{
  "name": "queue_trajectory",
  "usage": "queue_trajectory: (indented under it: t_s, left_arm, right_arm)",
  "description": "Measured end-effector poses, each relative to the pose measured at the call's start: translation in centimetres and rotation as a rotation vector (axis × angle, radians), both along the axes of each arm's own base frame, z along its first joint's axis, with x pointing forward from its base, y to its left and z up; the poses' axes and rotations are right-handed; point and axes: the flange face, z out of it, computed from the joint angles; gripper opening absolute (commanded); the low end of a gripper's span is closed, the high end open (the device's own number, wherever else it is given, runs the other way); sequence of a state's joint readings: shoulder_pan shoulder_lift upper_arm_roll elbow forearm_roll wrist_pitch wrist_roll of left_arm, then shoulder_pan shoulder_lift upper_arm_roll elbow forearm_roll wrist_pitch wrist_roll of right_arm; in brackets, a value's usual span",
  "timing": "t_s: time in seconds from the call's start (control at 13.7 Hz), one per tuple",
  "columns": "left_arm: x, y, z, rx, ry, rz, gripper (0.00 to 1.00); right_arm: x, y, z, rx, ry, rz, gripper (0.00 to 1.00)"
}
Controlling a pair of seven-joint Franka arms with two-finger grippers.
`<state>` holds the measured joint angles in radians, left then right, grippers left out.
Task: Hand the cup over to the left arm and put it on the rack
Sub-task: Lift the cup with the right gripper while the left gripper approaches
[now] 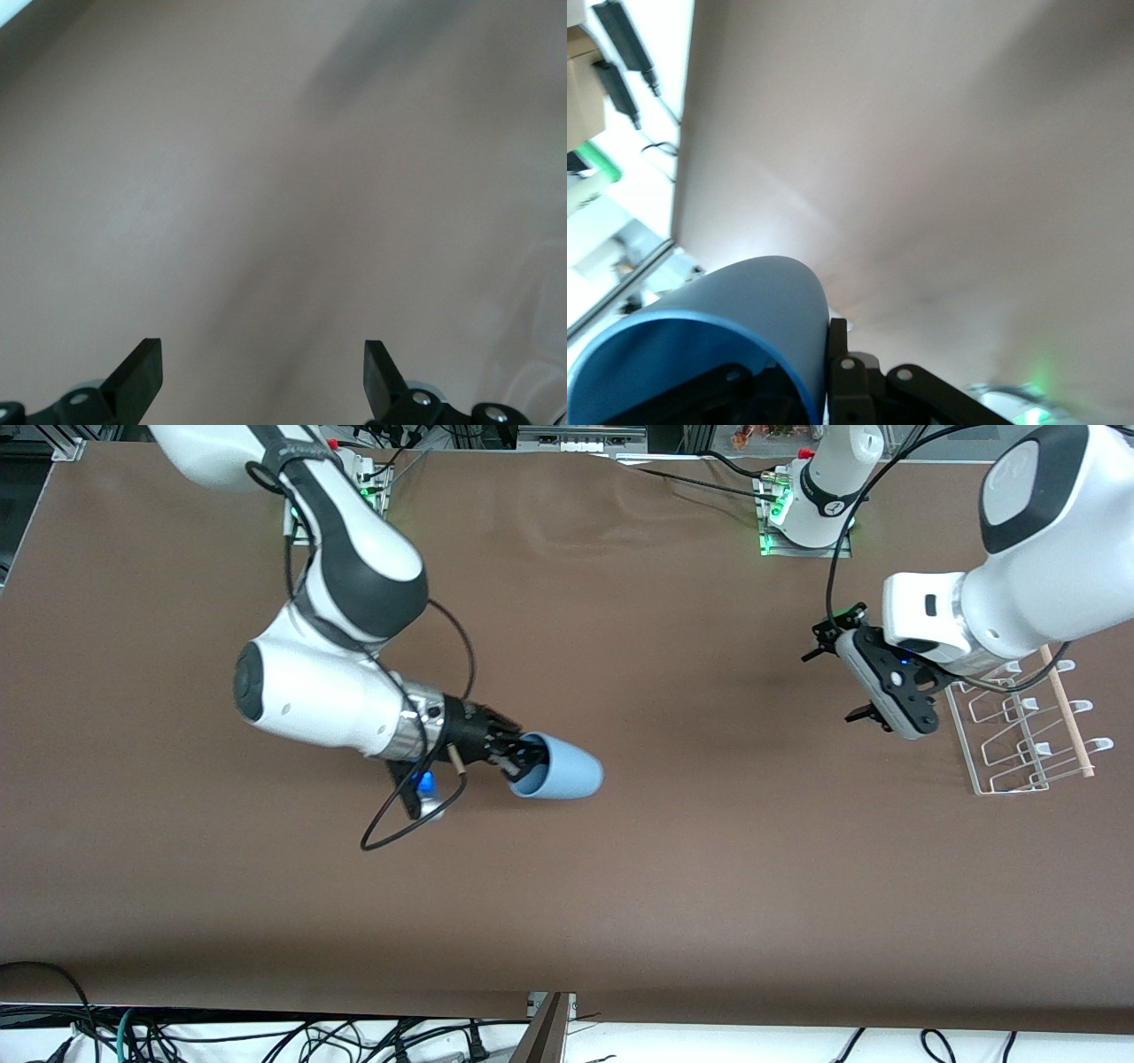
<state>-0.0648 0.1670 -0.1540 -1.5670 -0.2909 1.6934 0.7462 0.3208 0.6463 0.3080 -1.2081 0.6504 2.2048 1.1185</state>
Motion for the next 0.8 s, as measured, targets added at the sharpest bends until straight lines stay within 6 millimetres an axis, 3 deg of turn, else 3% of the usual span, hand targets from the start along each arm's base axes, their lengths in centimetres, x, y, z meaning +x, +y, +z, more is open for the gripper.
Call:
queue_trajectory:
  t_s: [0.22, 0.44, 0.58, 0.8]
  left_arm:
    - [0.2, -1.9, 0.6, -0.070, -0.091, -0.119, 1.00]
    - [1.3, -3.3, 1.0, -0.096, -0.246, -0.248, 1.00]
    - [1.9, -3.7, 0.0, -0.111, -0.276, -0.306, 1.00]
    - [1.9, -5.2, -0.8, -0.121, -0.322, -0.407, 1.00]
  right_arm:
    - [-3.5, 6.7, 1.2, 0.065, -0.047, -0.067, 0.00]
    - [-7.9, 12.9, 0.6, 0.099, -0.081, -0.059, 0.00]
    - [-8.8, 14.0, 0.3, 0.101, -0.082, -0.049, 0.00]
    - [-8.4, 13.6, 0.3, 0.098, -0.084, -0.057, 0.00]
